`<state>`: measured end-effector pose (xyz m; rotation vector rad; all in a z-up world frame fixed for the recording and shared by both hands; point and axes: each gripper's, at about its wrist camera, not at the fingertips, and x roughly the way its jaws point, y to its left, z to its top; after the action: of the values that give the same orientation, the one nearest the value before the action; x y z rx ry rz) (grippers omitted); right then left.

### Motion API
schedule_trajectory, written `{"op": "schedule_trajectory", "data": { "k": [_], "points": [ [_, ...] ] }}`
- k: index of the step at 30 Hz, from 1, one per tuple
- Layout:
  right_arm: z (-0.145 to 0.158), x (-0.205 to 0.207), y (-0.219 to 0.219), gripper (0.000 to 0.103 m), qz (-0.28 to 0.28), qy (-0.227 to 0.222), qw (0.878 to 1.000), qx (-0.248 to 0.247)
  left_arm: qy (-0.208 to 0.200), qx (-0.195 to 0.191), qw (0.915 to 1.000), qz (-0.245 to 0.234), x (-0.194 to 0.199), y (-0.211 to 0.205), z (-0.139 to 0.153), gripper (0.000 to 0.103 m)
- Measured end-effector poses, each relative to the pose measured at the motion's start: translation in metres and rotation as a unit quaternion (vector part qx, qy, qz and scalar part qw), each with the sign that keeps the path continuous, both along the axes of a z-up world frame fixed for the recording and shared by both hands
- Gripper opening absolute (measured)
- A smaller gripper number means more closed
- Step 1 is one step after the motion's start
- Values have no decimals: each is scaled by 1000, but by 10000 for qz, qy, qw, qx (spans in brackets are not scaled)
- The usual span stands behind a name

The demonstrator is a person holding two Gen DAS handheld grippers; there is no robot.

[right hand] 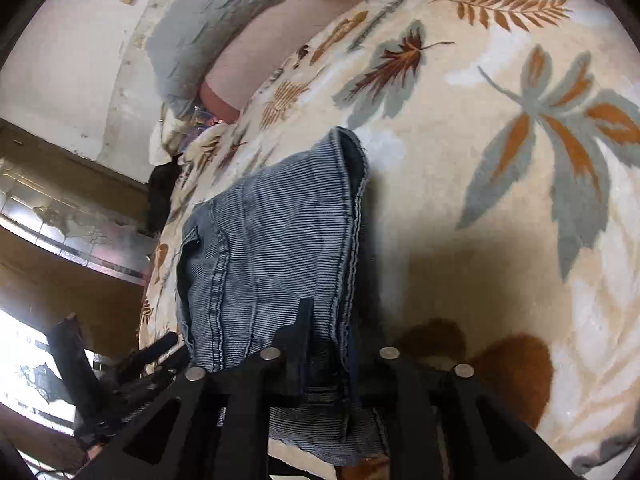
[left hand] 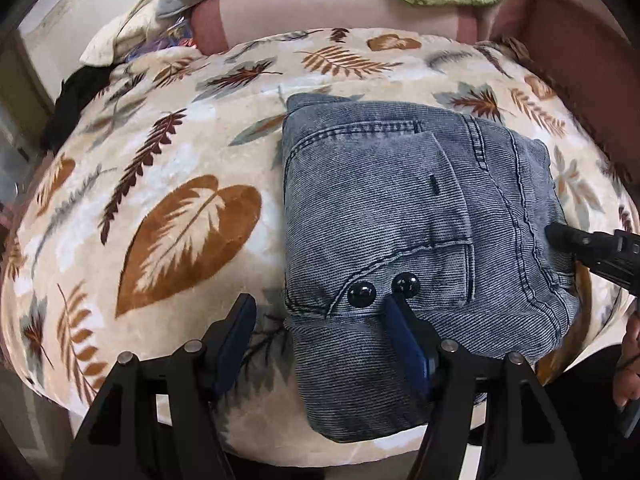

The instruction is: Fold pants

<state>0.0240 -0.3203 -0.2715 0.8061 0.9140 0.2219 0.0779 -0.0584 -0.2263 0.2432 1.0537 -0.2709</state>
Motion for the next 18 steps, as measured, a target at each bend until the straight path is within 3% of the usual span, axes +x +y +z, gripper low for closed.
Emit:
{"op": "schedule_trajectory", "data": {
  "k": [4, 8, 15, 18],
  "points": [
    [26, -10, -14, 23, -572, -792, 9952, 98, -156, -56, 9999, 32, 8, 8, 21, 68],
    [45, 4, 1, 23, -578, -1287, 9900, -56, -368, 6, 9992, 137, 32, 5, 36, 68],
    [44, 48, 36, 23, -252, -1167, 9919, -434, -314, 265, 9988, 273, 81, -17, 18, 68],
    [22, 70, 38, 24, -230, -632, 9957, -637, -281, 433, 9985, 193, 90, -25, 6, 69]
  ]
}}
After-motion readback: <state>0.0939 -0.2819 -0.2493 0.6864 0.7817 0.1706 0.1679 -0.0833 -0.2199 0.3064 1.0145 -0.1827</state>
